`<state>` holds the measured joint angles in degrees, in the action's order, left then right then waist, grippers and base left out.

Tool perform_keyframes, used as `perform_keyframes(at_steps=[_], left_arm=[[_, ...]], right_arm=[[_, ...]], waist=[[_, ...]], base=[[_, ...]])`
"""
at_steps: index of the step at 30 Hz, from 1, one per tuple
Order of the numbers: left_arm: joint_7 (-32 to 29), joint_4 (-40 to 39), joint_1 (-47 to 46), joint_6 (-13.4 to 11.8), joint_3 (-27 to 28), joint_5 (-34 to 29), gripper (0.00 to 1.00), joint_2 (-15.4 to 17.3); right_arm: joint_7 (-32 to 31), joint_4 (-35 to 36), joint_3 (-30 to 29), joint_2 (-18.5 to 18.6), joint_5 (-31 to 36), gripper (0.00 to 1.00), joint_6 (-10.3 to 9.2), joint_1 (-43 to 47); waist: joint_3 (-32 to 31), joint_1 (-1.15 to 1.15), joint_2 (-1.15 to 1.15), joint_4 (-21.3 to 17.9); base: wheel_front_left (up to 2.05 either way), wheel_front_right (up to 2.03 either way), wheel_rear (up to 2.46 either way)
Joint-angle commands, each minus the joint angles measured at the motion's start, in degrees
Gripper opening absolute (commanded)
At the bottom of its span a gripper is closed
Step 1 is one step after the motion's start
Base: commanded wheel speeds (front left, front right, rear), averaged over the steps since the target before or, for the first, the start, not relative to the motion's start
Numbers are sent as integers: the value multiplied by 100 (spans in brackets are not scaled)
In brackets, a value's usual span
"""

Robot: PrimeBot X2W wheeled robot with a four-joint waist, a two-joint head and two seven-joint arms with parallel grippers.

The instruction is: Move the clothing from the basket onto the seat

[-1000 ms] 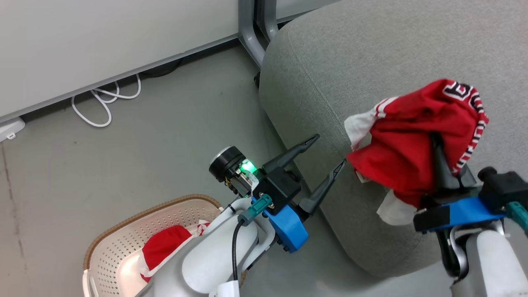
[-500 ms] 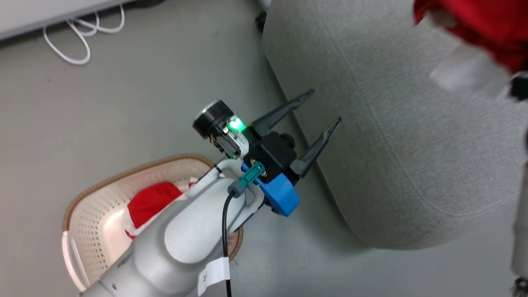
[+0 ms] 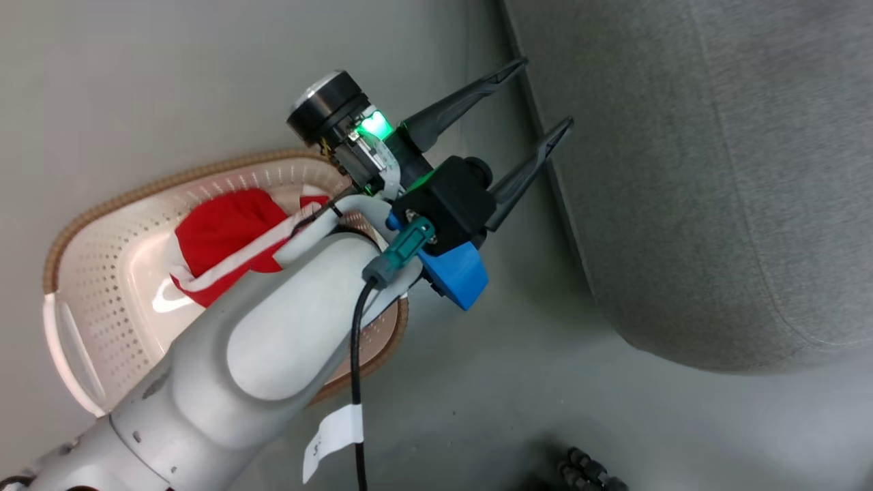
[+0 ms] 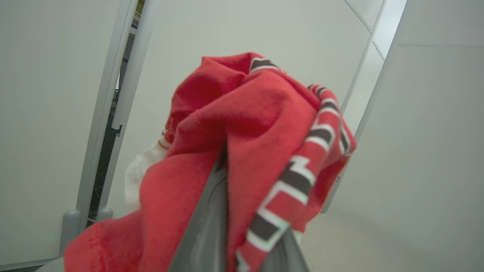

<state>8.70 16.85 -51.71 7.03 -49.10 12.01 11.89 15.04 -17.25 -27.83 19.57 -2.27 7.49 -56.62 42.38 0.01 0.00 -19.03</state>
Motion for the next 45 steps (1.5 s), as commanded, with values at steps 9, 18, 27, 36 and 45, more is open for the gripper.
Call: perform_keyframes(at_steps=[9, 18, 27, 36, 45], left_arm=[[-247, -430, -35, -68, -43, -60, 100, 322], [-251, -531, 21, -97, -60, 9, 100, 399], [7, -391, 86, -190, -82, 82, 100, 268], [489, 73, 445, -351, 44, 367, 100, 35], [656, 156, 1089, -616, 660, 659, 100, -8]], right_arm=[[22, -1423, -205, -54, 316, 0, 0, -86], [21, -2285, -232, -409, 318, 0, 1, 167], [21, -2091, -444, -386, 97, 100, 1, 523], [21, -932, -556, -627, 4, 100, 1, 1640], [21, 430, 380, -939, -91, 100, 1, 2712]], waist=[[681, -1, 0, -46], [646, -1, 0, -18], [252, -1, 0, 123], [-742, -1, 0, 190], [-1808, -1, 0, 401]], base=[[0, 0, 0], [0, 0, 0], [0, 0, 0], [0, 0, 0], [0, 0, 0]])
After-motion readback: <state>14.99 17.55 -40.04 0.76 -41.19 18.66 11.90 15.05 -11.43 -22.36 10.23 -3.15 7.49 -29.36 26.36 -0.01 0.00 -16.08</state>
